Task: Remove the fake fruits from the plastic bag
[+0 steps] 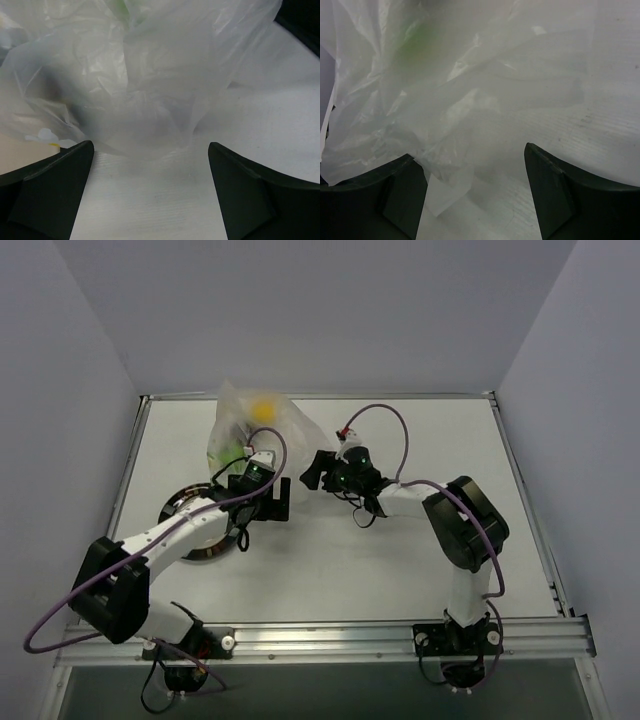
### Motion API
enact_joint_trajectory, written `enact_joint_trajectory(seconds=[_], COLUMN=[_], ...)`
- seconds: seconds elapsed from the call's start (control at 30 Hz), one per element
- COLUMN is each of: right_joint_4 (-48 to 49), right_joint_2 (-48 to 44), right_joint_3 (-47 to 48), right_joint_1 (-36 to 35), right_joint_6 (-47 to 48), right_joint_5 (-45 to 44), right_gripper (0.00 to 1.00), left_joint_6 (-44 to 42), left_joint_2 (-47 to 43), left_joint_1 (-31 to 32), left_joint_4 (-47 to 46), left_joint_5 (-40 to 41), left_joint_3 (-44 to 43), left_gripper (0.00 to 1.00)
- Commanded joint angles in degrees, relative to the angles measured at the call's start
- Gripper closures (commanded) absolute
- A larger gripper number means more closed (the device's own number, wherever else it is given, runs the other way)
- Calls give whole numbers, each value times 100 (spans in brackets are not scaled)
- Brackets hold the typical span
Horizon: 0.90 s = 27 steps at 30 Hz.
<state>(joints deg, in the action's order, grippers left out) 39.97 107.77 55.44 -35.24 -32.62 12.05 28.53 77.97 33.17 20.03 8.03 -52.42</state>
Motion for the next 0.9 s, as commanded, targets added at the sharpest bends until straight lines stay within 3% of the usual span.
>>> enact_joint_trajectory(seconds=[0.0,0.1,0.23,0.27,0.37,0.4,0.43,0.47,0.53,0.57,0.7,0.8,0.83,0.87], right_joint_4=[696,952,952,987,1075,1092,1197,1250,1294,1294,1049,847,794,776], right_joint_2=[191,402,745,833,939,957,966,957,852,756,562,500,500,465], right_joint_3=[222,414,810,871,977,1021,1013,987,916,890,810,810,810,802], right_joint_1=[315,395,317,264,185,185,185,176,185,176,185,176,184,176], right_joint_6=[-95,-350,-552,-578,-658,-675,-745,-789,-807,-772,-509,-368,-350,-341], right_joint_5=[841,1141,1439,1545,1546,1546,1528,1476,1344,1317,1115,992,983,983], right_gripper=[32,35,40,40,44,49,60,82,89,99,100,100,100,100], left_joint_6=[-243,-287,-296,-305,-436,-497,-515,-516,-437,-436,-480,-245,-191,-147], left_joint_2=[331,859,1045,949,834,842,860,877,834,677,17,-484,-589,-730], left_joint_1=[-56,-100,-240,-267,-390,-512,-591,-679,-951,-961,-655,-408,-373,-312], left_joint_4=[35,378,317,221,220,238,255,212,150,-76,-632,-825,-886,-1009], left_joint_5=[-180,486,883,902,963,972,955,781,333,-131,-1047,-1058,-1076,-1076], left_joint_3=[-495,-821,-1216,-1261,-1532,-1604,-1648,-1657,-1596,-1395,-710,-174,-50,38], left_gripper=[3,1,44,62,79,94,97,98,98,98,98,66,42,30])
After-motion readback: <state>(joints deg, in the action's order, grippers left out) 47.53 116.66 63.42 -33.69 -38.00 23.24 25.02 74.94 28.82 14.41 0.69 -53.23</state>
